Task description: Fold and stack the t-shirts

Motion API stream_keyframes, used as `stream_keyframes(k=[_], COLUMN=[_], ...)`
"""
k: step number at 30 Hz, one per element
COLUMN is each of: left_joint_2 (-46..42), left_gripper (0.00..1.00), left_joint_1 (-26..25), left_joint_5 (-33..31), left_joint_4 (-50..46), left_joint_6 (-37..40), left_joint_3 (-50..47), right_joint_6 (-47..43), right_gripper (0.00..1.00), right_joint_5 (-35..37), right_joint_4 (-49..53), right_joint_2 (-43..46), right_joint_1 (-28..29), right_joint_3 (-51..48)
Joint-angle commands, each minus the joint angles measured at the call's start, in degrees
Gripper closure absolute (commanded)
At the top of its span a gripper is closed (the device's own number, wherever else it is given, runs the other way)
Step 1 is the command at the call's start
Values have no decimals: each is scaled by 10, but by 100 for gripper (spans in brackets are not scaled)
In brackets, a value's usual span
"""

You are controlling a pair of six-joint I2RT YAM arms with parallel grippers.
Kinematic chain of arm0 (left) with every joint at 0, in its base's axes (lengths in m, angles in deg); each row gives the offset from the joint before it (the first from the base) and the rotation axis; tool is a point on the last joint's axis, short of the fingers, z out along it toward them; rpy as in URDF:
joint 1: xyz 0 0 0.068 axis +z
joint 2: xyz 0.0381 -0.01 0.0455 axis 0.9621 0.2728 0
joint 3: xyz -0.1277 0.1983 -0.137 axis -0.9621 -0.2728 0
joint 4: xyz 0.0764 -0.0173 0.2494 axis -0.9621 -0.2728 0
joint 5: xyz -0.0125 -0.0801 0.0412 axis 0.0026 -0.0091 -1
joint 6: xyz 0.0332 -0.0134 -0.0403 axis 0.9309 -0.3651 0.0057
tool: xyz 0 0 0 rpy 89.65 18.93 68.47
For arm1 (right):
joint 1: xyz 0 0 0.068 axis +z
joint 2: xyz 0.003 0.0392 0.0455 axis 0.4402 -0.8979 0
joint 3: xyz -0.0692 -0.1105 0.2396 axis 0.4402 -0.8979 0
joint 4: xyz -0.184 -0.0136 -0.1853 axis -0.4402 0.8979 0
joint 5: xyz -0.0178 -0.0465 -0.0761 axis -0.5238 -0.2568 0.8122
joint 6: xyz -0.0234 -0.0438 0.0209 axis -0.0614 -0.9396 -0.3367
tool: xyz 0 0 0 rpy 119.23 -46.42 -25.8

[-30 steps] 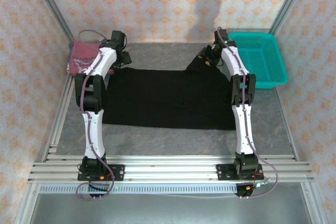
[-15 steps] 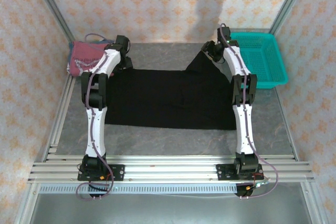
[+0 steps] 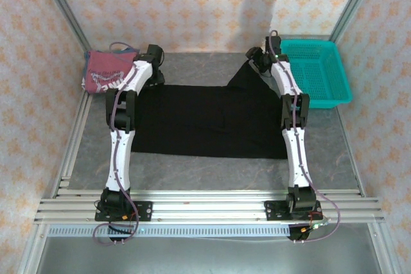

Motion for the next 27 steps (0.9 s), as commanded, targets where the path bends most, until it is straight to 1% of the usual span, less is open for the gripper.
stream_keyframes(k=[1,3,4,8,11,13,15,17,19,22,24,27], left_joint_2=[5,-3,-5,-15,-29,-41,-54,-66,-75,-86,-99,-122], left_gripper=[69,79,81,86,92,98,100,100,100,100,100,100], left_joint_1=[-2,-2,-2,-2,-2,-2,-5,-6,-8,-9,-9,-9], left_joint_5=[-7,-1,2,7,15,22,27,35,38,46,50,52], left_joint_4=[-38,-28,-28,-25,-13,-4,7,20,26,35,43,56], left_joint_6=[-11,-13,-13,-9,-7,-7,-9,-9,-9,-7,-5,-3], left_joint_3=[-34,-48,-51,-57,-73,-87,-104,-120,-129,-141,-151,-165], right_joint_6=[21,29,33,29,13,4,0,4,9,32,38,29], right_gripper=[36,37,37,40,42,45,51,60,78,100,100,100], right_joint_5=[-12,-18,-23,-37,-40,-39,-35,-36,-35,-32,-19,14], right_joint_4=[-37,-48,-53,-47,-31,-22,-13,-16,-23,-47,-54,-64], right_joint_2=[-30,-35,-38,-44,-44,-44,-44,-45,-45,-42,-33,5], right_joint_1=[3,3,4,7,11,14,16,16,18,17,17,17], right_joint_3=[13,13,15,19,19,19,18,15,16,17,17,-4])
